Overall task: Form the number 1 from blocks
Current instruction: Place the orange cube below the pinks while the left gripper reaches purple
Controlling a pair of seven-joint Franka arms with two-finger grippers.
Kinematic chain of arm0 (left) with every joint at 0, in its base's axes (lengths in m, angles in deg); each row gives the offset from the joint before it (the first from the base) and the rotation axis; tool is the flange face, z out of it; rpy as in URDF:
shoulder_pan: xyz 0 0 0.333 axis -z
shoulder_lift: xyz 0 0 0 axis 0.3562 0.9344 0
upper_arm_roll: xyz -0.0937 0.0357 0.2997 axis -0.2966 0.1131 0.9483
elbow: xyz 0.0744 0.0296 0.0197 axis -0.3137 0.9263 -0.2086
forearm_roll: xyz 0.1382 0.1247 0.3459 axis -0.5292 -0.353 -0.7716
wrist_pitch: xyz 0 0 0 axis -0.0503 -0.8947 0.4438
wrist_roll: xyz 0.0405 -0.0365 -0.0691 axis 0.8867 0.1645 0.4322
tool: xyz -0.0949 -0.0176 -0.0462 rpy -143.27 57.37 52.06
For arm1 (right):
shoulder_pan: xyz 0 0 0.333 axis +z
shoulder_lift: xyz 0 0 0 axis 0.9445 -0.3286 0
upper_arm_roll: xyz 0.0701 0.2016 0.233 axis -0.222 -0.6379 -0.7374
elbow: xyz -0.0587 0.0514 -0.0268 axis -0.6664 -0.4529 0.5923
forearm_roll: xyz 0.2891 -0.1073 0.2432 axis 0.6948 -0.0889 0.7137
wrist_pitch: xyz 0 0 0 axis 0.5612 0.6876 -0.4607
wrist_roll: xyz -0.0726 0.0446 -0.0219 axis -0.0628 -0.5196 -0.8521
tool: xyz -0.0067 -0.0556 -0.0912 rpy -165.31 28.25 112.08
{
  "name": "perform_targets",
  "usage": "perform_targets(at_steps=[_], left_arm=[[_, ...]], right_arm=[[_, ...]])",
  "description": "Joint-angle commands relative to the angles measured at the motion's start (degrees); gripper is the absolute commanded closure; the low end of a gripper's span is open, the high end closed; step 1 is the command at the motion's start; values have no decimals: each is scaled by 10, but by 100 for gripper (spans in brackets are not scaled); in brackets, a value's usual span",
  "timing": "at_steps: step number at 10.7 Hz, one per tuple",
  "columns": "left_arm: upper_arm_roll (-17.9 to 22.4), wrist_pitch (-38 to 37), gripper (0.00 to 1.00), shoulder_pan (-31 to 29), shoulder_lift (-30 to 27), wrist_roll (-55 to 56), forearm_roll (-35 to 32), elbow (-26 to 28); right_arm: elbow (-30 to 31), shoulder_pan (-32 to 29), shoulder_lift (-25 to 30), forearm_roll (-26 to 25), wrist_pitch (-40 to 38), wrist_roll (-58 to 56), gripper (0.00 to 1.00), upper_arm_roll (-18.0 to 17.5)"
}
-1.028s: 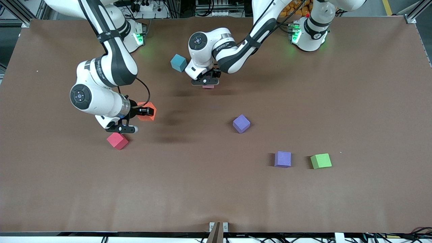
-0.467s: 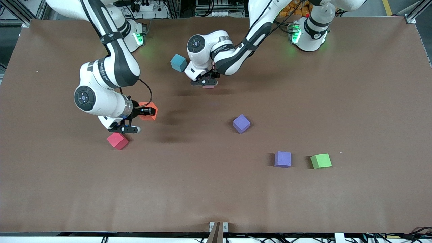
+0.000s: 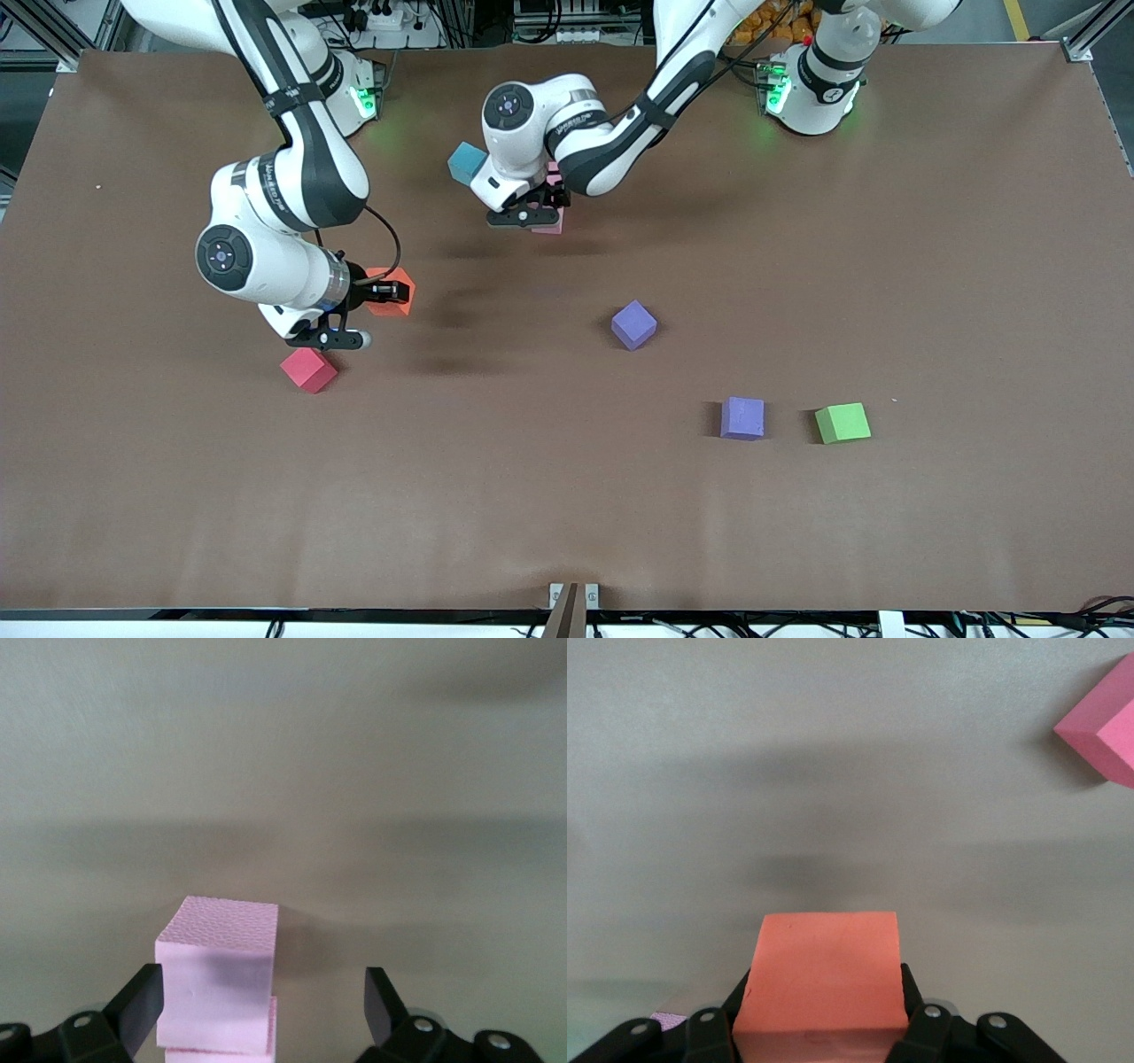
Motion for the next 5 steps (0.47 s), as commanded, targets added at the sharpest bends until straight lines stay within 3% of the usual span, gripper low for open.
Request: perform_targets(at_steps=[1, 5], left_arm=[[4, -53, 0, -29, -82, 1, -13, 14], [-2, -86, 0, -152, -145, -56, -12, 68]], right_arm=[[-3, 6, 7, 17, -5, 12, 54, 0], [-1, 66, 4, 19, 30, 94, 55, 0]])
